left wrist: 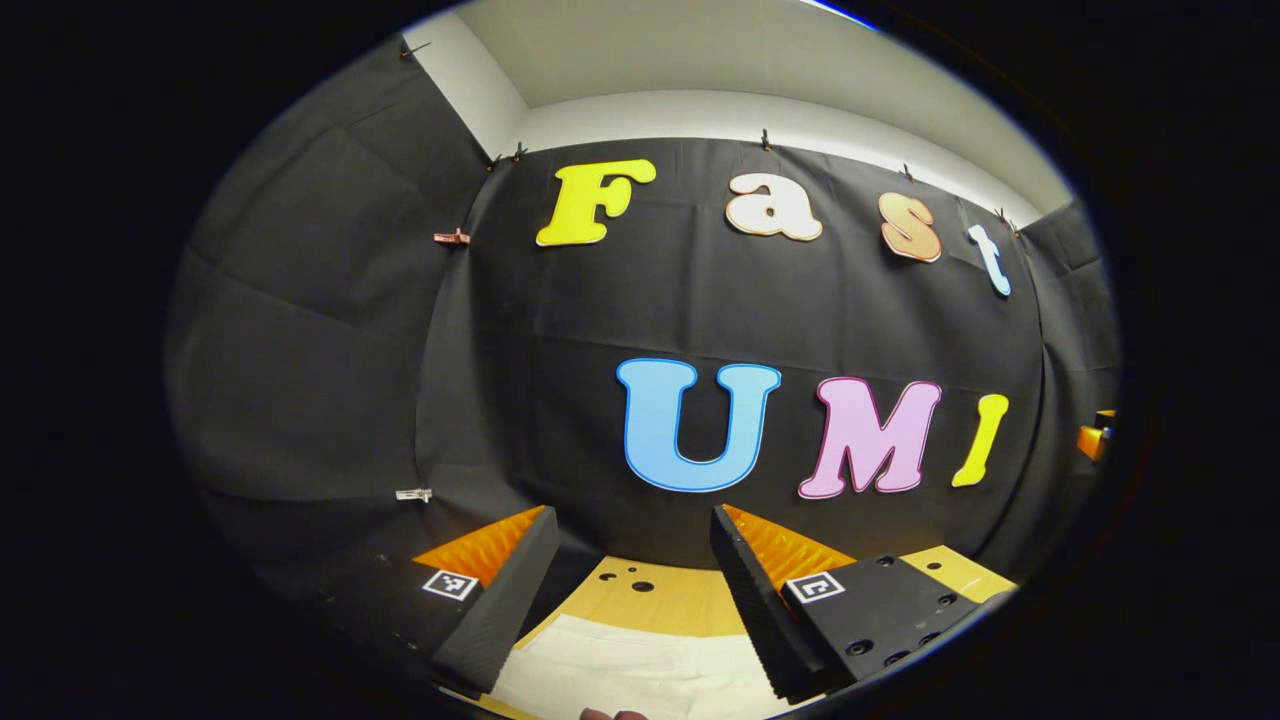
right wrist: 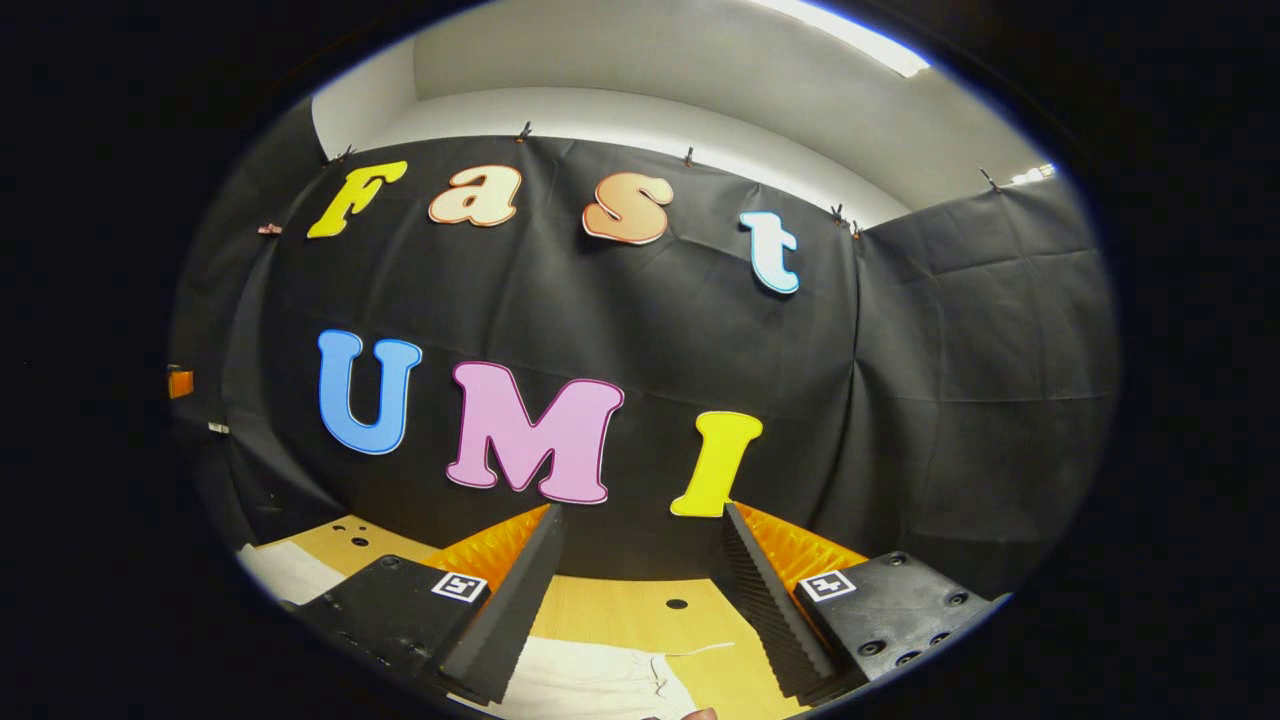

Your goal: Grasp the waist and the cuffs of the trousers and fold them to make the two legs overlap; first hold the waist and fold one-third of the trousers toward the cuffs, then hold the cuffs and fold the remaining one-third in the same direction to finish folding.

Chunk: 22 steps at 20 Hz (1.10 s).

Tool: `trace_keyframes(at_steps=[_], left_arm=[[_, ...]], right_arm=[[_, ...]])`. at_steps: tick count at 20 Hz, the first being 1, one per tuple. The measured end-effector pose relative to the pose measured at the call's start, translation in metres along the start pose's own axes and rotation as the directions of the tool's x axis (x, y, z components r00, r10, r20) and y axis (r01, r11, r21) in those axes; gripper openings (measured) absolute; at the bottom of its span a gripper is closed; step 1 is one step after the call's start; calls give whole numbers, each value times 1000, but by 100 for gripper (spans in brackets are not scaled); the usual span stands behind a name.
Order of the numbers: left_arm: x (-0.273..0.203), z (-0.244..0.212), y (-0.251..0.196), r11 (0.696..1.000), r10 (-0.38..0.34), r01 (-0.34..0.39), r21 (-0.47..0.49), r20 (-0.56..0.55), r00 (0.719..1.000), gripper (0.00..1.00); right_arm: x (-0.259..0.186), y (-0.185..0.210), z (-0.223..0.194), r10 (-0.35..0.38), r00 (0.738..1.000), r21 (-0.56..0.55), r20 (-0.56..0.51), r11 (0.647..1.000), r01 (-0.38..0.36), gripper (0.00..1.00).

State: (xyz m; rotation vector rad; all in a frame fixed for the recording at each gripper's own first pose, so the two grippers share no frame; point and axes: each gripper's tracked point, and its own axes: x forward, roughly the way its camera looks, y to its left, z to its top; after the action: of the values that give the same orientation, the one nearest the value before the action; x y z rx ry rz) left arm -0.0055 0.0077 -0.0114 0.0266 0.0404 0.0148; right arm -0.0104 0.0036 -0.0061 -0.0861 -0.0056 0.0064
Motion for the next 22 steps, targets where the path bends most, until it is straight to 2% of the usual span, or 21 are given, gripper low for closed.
trace_keyframes(at_steps=[5, 9, 12, 14, 16, 18, 20, 22], left_arm=[[-4, -16, 4, 1000, -24, 24, 20, -15, 1000, 96], [-10, -46, 15, 992, -86, 90, 86, -43, 995, 96], [-15, -89, 29, 968, -153, 172, 183, -114, 982, 96], [-12, -132, 43, 934, -154, 210, 289, -205, 967, 96], [-13, -179, 55, 872, -150, 277, 404, -319, 936, 97], [-19, -222, 58, 783, -163, 369, 500, -409, 898, 97], [-26, -263, 59, 665, -169, 464, 585, -487, 857, 97], [-32, -308, 71, 547, -163, 555, 627, -571, 805, 97]], right_arm=[[-7, 3, -10, 23, 1000, -46, -18, 999, -24, 97], [-22, -2, -37, 53, 997, -153, -61, 986, -61, 97], [-36, -11, -82, 88, 985, -244, -151, 962, -123, 97], [-44, -19, -118, 97, 971, -333, -217, 928, -167, 97], [-51, -22, -155, 115, 953, -421, -280, 877, -229, 97], [-58, -24, -195, 127, 931, -475, -343, 831, -289, 97], [-62, -27, -233, 137, 905, -509, -403, 788, -346, 97], [-68, -31, -272, 145, 870, -535, -472, 737, -413, 98]])
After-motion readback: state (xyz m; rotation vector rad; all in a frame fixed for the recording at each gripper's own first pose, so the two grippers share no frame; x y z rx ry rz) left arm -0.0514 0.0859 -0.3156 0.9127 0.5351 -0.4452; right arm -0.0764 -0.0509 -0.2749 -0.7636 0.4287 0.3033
